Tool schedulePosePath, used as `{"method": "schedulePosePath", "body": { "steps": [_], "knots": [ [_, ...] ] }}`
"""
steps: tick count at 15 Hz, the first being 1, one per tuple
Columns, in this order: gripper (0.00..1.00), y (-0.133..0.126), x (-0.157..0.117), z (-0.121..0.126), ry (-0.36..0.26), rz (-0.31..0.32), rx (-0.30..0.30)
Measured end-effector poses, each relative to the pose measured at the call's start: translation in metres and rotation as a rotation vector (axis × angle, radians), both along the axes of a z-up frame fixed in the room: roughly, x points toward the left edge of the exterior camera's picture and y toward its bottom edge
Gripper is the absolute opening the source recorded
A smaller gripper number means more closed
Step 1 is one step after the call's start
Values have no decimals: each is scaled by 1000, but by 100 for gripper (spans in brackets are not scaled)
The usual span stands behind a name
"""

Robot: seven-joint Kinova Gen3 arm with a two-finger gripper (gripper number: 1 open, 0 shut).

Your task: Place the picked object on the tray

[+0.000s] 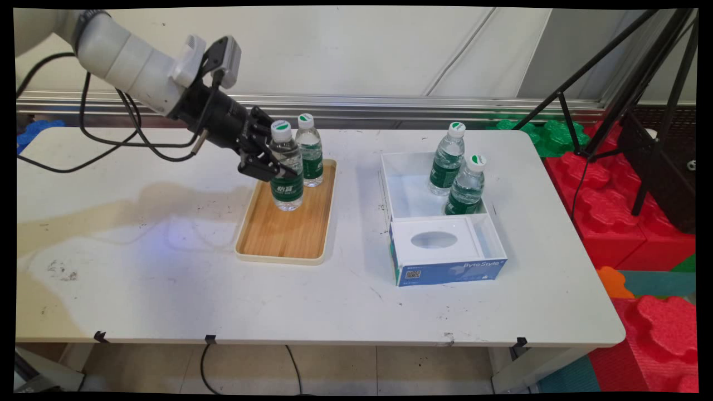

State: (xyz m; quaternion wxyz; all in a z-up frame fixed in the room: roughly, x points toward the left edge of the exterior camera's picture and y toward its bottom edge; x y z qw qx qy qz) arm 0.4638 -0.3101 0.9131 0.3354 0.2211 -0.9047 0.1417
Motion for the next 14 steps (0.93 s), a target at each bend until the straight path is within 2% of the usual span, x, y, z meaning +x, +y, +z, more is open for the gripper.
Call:
{"method": "schedulePosePath", "body": {
  "steps": [6, 14],
  "knots": [
    [0, -7, 8, -30, -6, 27, 11],
    [0, -19, 9, -53, 7, 51, 11]
  ]
}}
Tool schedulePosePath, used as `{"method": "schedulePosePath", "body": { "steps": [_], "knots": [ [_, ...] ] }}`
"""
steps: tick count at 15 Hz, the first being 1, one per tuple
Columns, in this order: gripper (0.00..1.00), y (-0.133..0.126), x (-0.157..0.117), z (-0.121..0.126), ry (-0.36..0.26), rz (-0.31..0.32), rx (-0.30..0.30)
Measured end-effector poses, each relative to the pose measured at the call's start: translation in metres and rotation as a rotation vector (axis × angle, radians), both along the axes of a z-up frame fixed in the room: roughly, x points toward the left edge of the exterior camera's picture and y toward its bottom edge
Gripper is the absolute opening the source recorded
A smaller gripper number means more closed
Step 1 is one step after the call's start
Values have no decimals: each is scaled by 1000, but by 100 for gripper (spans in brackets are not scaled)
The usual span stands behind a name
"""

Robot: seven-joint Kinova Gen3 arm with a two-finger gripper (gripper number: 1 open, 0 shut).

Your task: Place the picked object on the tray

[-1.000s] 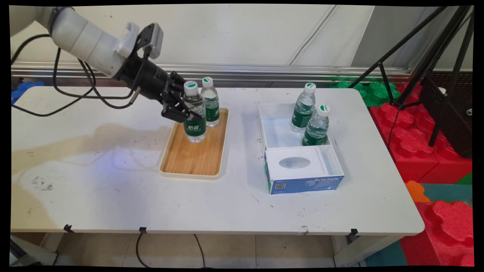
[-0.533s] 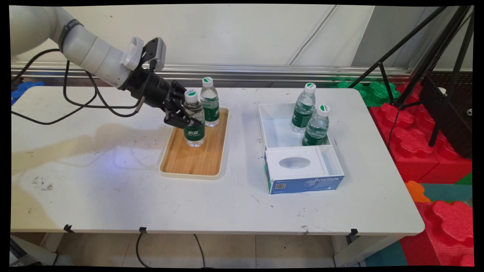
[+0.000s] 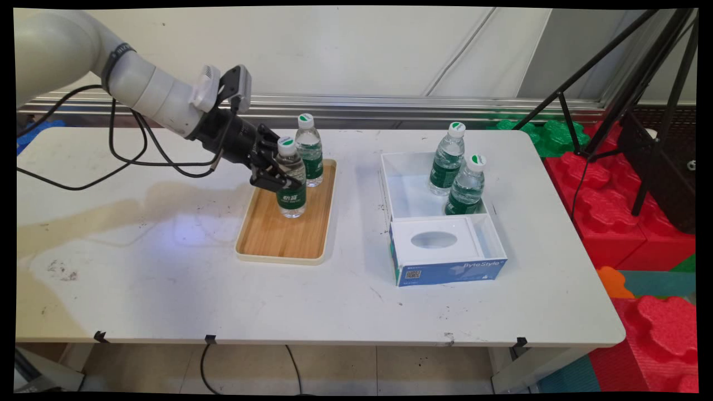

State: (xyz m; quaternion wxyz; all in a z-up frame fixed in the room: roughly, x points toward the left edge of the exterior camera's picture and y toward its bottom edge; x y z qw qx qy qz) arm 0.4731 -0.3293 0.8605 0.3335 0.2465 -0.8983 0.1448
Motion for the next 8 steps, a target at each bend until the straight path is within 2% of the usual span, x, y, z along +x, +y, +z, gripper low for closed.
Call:
{"method": "schedulePosePath", "body": {
  "steps": [8],
  "knots": [
    [0, -8, -4, -17, 34, 28, 4]
  ]
}}
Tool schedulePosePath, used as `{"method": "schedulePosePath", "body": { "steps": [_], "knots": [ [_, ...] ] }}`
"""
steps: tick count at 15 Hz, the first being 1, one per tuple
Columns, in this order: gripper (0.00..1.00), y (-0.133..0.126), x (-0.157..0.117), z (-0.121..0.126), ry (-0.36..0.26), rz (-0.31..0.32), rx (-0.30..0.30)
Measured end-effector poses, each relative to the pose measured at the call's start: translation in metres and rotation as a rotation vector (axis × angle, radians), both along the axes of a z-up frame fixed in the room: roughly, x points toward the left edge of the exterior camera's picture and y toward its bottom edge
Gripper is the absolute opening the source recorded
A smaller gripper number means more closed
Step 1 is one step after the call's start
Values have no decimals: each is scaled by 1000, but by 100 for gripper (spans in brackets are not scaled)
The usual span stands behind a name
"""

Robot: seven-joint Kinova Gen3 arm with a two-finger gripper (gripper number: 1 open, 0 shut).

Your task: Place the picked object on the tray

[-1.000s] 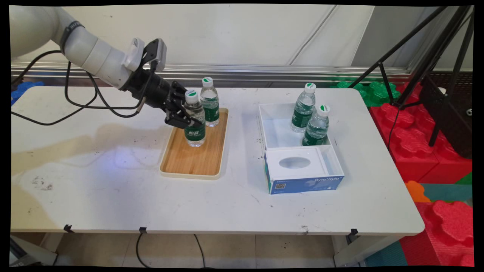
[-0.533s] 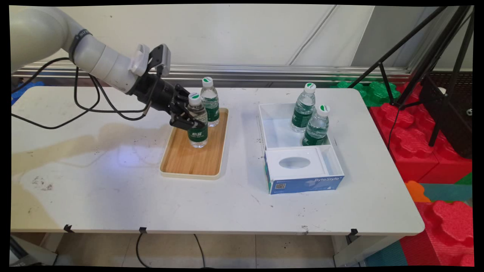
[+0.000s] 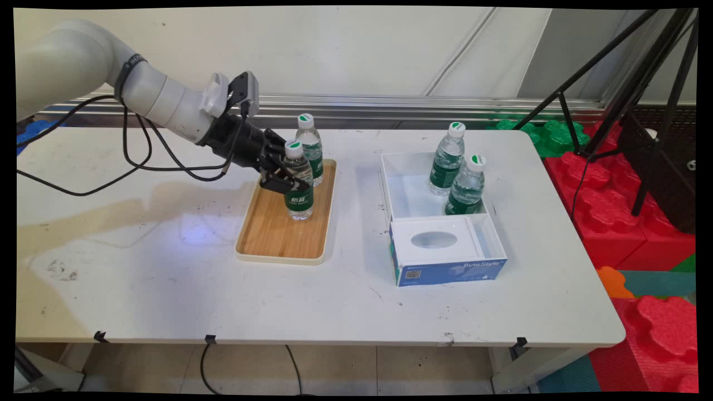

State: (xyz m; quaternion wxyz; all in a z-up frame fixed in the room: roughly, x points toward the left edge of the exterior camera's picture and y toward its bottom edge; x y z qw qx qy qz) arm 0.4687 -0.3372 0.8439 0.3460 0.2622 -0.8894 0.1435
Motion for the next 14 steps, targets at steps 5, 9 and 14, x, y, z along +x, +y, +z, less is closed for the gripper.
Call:
{"method": "schedulePosePath", "body": {
  "steps": [5, 9, 14],
  "knots": [
    [0, -3, 0, -5, 8, 9, -11],
    [0, -4, 1, -10, 10, 14, -20],
    [0, -3, 1, -15, 12, 18, -23]
  ]
}}
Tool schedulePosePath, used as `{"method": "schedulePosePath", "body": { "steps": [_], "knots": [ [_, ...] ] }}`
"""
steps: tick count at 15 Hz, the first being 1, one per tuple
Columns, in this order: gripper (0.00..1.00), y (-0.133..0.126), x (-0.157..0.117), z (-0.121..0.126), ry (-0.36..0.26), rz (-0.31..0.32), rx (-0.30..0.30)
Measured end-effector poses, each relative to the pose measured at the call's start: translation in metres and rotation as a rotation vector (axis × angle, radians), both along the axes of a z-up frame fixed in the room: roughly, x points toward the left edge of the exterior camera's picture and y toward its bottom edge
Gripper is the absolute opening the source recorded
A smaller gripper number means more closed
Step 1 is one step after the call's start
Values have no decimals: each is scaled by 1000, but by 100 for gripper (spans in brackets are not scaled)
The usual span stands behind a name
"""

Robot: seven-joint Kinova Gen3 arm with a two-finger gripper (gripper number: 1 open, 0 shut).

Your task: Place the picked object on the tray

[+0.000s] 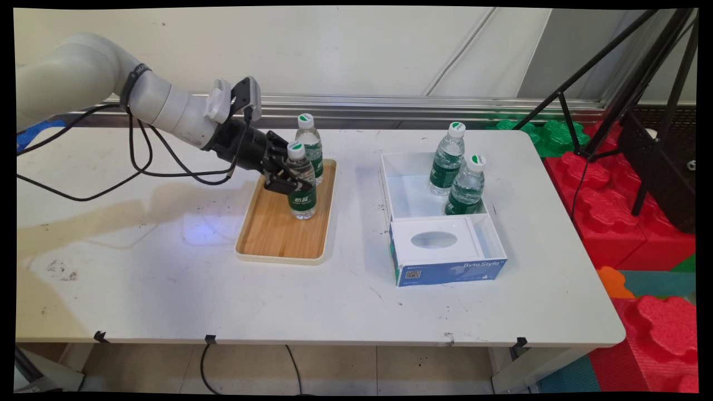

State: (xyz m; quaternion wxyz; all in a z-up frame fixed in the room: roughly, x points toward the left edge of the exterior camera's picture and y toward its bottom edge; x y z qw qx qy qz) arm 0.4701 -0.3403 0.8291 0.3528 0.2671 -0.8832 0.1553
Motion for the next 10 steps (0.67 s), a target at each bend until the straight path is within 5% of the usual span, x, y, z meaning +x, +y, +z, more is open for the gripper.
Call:
{"method": "schedulePosePath", "body": {
  "steps": [6, 7, 10],
  "knots": [
    [0, 2, 2, -4, -4, -1, 2],
    [100, 3, 2, -4, -3, -2, 2],
    [100, 4, 3, -5, -1, -5, 2]
  ]
}}
